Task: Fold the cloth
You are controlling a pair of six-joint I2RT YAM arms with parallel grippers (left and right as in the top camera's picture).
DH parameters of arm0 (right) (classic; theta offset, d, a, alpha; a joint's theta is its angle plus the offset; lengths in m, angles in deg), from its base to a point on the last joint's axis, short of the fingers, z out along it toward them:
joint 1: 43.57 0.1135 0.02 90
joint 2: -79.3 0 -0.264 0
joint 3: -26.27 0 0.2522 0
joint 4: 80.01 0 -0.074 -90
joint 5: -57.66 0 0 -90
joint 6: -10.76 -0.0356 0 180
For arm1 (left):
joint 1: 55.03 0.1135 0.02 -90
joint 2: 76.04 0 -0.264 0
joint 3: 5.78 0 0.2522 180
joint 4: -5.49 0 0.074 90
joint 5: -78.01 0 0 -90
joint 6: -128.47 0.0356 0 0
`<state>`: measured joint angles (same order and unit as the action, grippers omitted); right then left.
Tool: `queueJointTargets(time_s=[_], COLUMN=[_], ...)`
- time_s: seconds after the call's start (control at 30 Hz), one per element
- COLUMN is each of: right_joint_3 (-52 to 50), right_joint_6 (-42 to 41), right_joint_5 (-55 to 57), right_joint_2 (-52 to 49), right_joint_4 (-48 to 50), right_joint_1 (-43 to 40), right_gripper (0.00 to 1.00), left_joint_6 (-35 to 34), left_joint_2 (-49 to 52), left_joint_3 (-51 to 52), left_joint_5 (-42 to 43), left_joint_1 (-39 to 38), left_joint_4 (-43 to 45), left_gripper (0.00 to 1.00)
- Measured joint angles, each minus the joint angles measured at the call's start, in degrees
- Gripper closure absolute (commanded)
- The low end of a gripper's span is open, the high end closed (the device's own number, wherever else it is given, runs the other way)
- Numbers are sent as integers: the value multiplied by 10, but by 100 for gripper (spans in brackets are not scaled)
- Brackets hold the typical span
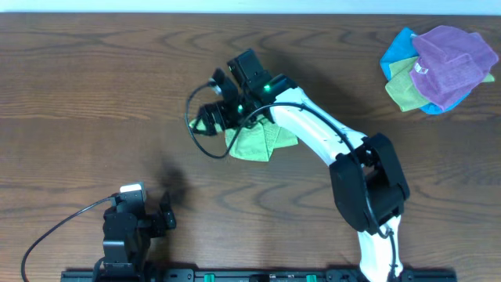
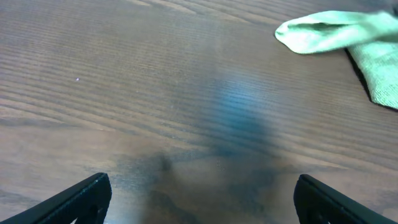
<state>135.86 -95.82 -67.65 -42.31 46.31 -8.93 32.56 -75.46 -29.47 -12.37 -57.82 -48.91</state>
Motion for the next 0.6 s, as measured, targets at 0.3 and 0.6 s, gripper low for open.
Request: queueJointTargets(time_s=[0.3,0.6], right_joint_3=[0,0], right_joint_6=[139,179], right_joint_5=[59,65], right_joint_2=[69,114], right_joint_4=[-130,-178], right_joint_1=[-25,-35], right_gripper=[1,1], left_joint_6=[0,0], left_joint_2=[0,0], left_joint_3=[0,0], left_joint_5=[0,0], left_joint_1=[0,0], left_joint_4=[0,0], left_gripper=[5,5])
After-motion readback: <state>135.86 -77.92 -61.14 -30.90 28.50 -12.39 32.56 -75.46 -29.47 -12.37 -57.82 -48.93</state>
